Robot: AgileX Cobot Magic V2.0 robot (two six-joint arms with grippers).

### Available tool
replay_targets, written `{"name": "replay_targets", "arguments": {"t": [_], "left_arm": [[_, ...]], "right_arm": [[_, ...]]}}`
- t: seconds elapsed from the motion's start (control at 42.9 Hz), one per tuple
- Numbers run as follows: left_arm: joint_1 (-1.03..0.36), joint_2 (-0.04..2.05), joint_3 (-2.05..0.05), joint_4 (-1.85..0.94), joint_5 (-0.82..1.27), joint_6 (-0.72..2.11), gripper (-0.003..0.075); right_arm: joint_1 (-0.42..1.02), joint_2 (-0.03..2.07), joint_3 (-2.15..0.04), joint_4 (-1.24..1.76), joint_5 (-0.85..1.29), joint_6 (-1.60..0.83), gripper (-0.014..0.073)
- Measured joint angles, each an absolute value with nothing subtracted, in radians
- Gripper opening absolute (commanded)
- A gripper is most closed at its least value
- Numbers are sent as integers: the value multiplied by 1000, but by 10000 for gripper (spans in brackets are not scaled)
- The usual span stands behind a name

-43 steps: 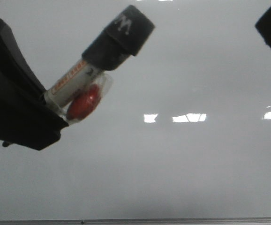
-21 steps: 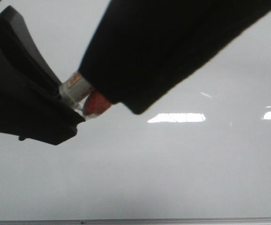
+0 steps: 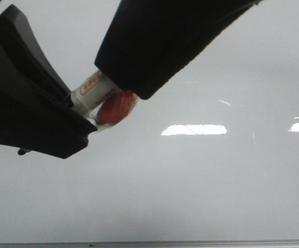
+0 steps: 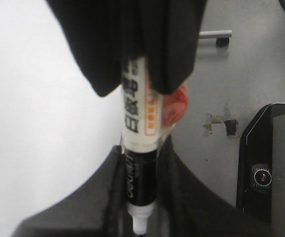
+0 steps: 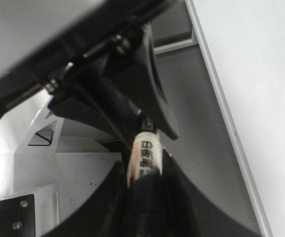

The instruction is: Write number 7 on whiteboard

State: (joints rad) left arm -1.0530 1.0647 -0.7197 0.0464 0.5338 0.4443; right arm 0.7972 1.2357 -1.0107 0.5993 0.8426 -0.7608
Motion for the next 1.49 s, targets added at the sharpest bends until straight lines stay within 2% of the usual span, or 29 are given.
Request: {"name": "replay_targets", "arguments": {"t": [0.07, 0.14, 0.21, 0.28, 0.35, 0.443, 0.583, 0.653, 0.839, 1.003, 1.212, 1.492], "left_arm": [[-1053, 1063, -720, 46, 532, 439, 114], [-1053, 1056, -718, 48, 530, 440, 266], [-1053, 1045, -716, 55, 520, 437, 383], [-1053, 1025, -716, 57, 500, 428, 449], [-1053, 995, -709, 57, 481, 405, 454], [-1053, 935, -681, 57, 463, 359, 441], [-1053, 787, -601, 57, 445, 280, 362], [-1053, 683, -549, 57, 441, 237, 273], [-1053, 430, -439, 55, 442, 186, -22], [-1053, 318, -410, 55, 446, 182, -20], [-1053, 308, -410, 55, 446, 181, -20], [-1053, 308, -410, 55, 446, 179, -20]], "right_arm": [[797, 1236, -1013, 597, 843, -761, -63], [797, 1236, -1013, 595, 836, -764, -63], [797, 1236, -1013, 593, 835, -764, -63], [795, 1236, -1013, 584, 822, -764, -63], [778, 1234, -1013, 582, 815, -762, -62], [732, 1226, -994, 580, 781, -749, -60], [648, 1181, -921, 582, 654, -736, -60], [617, 1149, -876, 609, 564, -735, -60], [603, 1119, -799, 707, 372, -727, -60], [603, 1119, -799, 724, 353, -727, -60], [603, 1142, -808, 739, 325, -725, -60], [603, 1422, -1036, 749, 314, -725, -60]]}}
